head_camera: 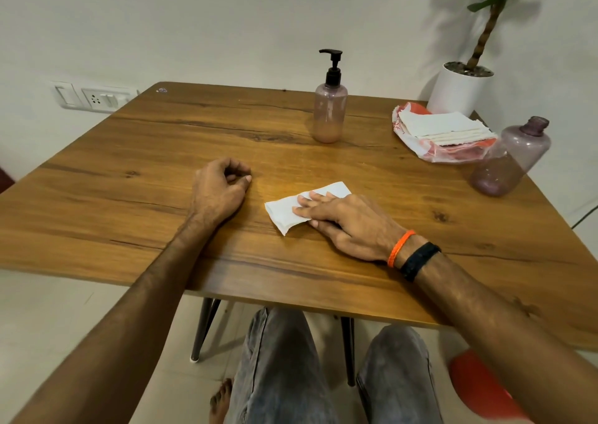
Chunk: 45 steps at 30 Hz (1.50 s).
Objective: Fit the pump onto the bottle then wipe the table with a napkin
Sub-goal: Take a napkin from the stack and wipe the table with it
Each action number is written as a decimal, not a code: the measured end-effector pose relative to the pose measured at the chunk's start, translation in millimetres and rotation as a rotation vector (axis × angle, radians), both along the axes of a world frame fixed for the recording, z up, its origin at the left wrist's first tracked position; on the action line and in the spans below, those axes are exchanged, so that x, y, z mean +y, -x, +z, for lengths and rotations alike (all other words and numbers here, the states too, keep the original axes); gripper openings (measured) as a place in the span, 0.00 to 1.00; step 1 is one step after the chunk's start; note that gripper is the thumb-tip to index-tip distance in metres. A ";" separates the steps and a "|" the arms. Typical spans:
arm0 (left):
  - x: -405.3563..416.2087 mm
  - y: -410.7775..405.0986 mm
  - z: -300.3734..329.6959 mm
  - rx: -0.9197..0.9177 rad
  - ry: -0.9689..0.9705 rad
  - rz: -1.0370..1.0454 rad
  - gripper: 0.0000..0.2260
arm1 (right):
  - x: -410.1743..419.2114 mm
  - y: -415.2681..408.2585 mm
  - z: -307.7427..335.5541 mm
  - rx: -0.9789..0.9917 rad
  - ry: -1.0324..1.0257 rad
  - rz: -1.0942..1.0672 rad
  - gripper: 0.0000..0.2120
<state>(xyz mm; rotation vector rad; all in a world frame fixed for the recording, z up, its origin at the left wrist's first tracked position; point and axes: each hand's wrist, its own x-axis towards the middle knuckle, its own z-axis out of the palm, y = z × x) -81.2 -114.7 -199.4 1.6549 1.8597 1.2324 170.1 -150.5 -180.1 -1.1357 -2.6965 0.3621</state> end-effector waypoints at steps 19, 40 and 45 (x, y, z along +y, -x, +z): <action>-4.7 -5.1 6.5 -0.025 0.019 0.041 0.06 | 27.9 10.5 44.7 1.079 1.169 -0.364 0.10; -1.8 -40.5 37.0 -0.887 0.346 -0.100 0.15 | 50.2 21.2 26.7 1.036 0.758 -0.508 0.11; -0.1 -42.3 34.2 -0.847 0.328 -0.099 0.10 | 54.0 15.3 23.9 1.084 0.722 -0.482 0.12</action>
